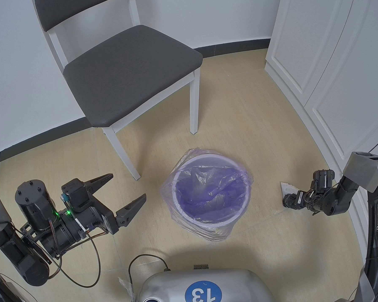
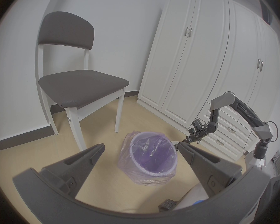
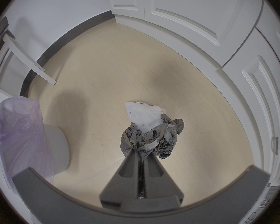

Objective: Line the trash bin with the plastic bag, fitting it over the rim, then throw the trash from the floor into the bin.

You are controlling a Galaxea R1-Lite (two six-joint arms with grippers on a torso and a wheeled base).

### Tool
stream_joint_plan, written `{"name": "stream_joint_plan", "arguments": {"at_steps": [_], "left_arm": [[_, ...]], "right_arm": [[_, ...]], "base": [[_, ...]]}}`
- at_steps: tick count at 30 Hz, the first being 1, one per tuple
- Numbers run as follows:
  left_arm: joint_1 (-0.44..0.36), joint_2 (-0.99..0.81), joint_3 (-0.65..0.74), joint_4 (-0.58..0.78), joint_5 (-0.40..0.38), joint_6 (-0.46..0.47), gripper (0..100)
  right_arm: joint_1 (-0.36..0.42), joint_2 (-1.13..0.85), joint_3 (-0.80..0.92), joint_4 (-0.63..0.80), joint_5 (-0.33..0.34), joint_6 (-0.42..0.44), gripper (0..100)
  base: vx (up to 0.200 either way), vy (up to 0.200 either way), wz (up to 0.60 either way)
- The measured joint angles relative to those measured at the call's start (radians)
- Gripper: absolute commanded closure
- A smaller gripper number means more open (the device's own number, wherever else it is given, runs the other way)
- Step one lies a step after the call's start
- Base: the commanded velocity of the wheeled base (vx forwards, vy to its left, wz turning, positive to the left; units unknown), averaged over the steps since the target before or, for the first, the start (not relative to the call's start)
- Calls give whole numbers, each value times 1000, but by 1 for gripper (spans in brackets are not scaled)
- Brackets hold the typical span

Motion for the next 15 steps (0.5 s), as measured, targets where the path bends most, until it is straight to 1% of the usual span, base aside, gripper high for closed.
{"name": "stream_joint_plan", "arguments": {"at_steps": [6, 15], "left_arm": [[-4, 0, 0, 0, 0, 0, 0], [-13, 2, 1, 0, 0, 0, 0]], "right_arm": [[-1, 7, 45, -157, 28, -5, 100], [-1, 17, 69, -160, 52, -6, 100]], "base": [[0, 0, 0], [0, 0, 0]]}}
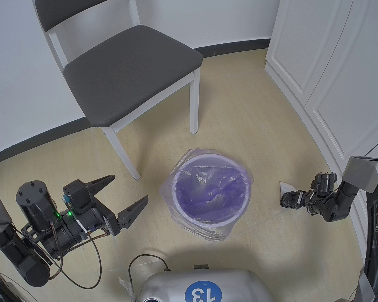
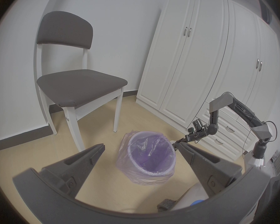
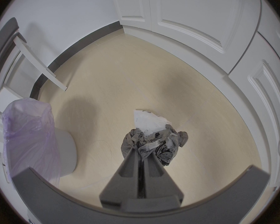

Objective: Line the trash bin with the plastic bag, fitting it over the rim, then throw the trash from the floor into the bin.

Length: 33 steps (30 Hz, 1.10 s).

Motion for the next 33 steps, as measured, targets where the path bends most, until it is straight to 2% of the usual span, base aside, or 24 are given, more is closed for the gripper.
{"name": "stream_joint_plan", "arguments": {"at_steps": [11, 19, 25, 33], "left_arm": [[-8, 0, 3, 0, 2, 0, 0], [-10, -1, 9, 0, 1, 4, 0], [-14, -8, 12, 0, 1, 11, 0], [-21, -26, 16, 0, 2, 24, 0]], "right_arm": [[1, 2, 1, -10, 20, 6, 100], [2, -1, 27, -205, 9, -21, 100], [10, -96, 90, -215, 15, -31, 100], [42, -318, 178, -214, 1, -33, 100]], "base": [[0, 0, 0], [0, 0, 0], [0, 0, 0], [0, 0, 0]]}}
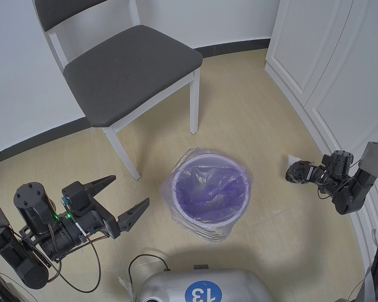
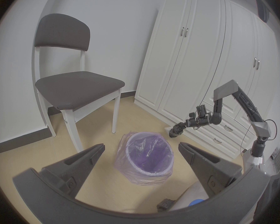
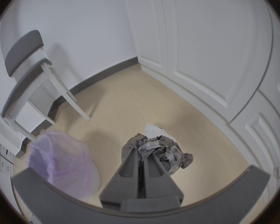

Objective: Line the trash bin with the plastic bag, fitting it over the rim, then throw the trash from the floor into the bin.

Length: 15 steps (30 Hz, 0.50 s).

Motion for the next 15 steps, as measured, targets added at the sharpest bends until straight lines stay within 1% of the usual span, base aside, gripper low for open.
{"name": "stream_joint_plan", "arguments": {"at_steps": [4, 6, 10, 12, 15], "left_arm": [[-7, -10, 4, 0, 1, 18, 0], [-9, -17, 8, 0, 0, 21, 0], [-12, -34, 14, 0, 0, 23, 0], [-12, -46, 16, 0, 0, 24, 0], [-12, -63, 19, 0, -1, 25, 0]], "right_arm": [[41, -102, 18, 23, -17, -7, 100], [70, -146, 4, 72, -20, -16, 100], [134, -214, -46, 227, -23, -23, 100], [187, -248, -90, 318, -27, -27, 100], [259, -282, -161, 420, -30, -32, 100]], "base": [[0, 0, 0], [0, 0, 0], [0, 0, 0], [0, 0, 0], [0, 0, 0]]}}
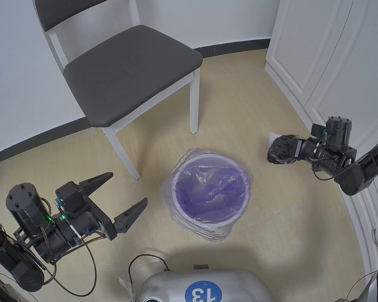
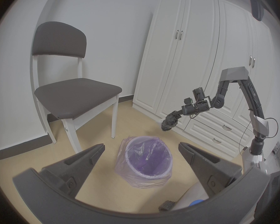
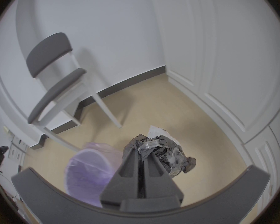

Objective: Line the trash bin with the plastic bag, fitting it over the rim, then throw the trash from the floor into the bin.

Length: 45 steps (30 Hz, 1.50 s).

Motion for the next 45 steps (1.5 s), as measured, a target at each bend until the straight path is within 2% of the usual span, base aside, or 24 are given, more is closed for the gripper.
{"name": "stream_joint_plan", "arguments": {"at_steps": [3, 8, 13, 20, 29, 38, 45], "left_arm": [[2, -21, 9, 0, -1, 8, 0], [2, -40, 27, 0, -3, 46, 0], [2, -46, 35, 1, -4, 58, 0], [8, -50, 38, 0, -3, 60, 0], [7, -50, 47, 1, -4, 60, 0], [5, -49, 52, 1, -4, 60, 0], [7, -49, 53, 0, -4, 60, 0]], "right_arm": [[93, -32, -86, 111, -3, -16, 100], [209, -61, -157, 210, -25, -60, 100], [289, -74, -156, 223, -45, -73, 100], [377, -78, -70, 229, -49, -86, 100], [418, -8, -14, 202, -47, -89, 100], [399, 137, -58, 193, -38, -89, 100], [394, 167, -70, 181, -36, -83, 100]], "base": [[0, 0, 0], [0, 0, 0], [0, 0, 0], [0, 0, 0], [0, 0, 0], [0, 0, 0], [0, 0, 0]]}}
